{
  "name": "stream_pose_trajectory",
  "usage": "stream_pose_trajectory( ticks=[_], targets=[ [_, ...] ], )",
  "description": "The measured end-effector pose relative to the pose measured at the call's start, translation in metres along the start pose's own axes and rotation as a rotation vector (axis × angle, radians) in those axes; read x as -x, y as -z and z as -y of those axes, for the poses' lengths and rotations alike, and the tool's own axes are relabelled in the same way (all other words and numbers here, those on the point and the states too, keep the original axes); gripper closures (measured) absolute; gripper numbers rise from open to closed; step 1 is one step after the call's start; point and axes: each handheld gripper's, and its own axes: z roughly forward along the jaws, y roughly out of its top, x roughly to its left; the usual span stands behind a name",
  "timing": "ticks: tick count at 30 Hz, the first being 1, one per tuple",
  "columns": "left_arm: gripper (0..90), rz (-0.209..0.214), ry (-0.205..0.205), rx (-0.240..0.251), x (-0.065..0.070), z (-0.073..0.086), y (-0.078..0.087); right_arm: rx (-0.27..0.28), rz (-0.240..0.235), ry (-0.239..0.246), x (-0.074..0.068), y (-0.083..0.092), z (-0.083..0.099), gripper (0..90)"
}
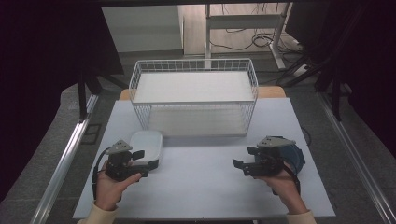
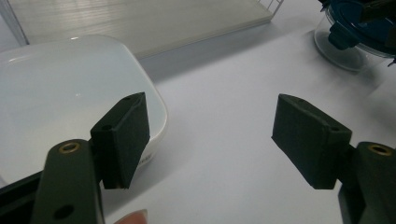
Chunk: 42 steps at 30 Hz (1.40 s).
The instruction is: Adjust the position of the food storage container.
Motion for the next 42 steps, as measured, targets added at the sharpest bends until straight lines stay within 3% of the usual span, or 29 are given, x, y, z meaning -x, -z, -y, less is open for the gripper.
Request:
stream_pose_trajectory(
  ticks=[7, 18, 28, 42],
  targets=[
    [26.9, -0.001, 0.005, 0.001, 0.000, 0.003, 0.002, -0.007, 0.014, -0.006, 0.004, 0.000, -0.002, 21.6],
    [26.7, 0.016, -0.008, 0.010, 0.003, 0.002, 0.003, -0.017, 0.001, 0.009, -0.004, -0.002, -0.007, 23.5],
    [26.6, 0.011, -0.003, -0.014, 0.002, 0.006, -0.004, -0.031, 0.003, 0.001, 0.004, -0.006, -0.009, 25.5],
    [26.5, 0.000, 0.002, -0.013, 0.000, 0.008, -0.003, -0.013, 0.014, -0.011, 0.017, 0.008, -0.020, 35.1]
  ],
)
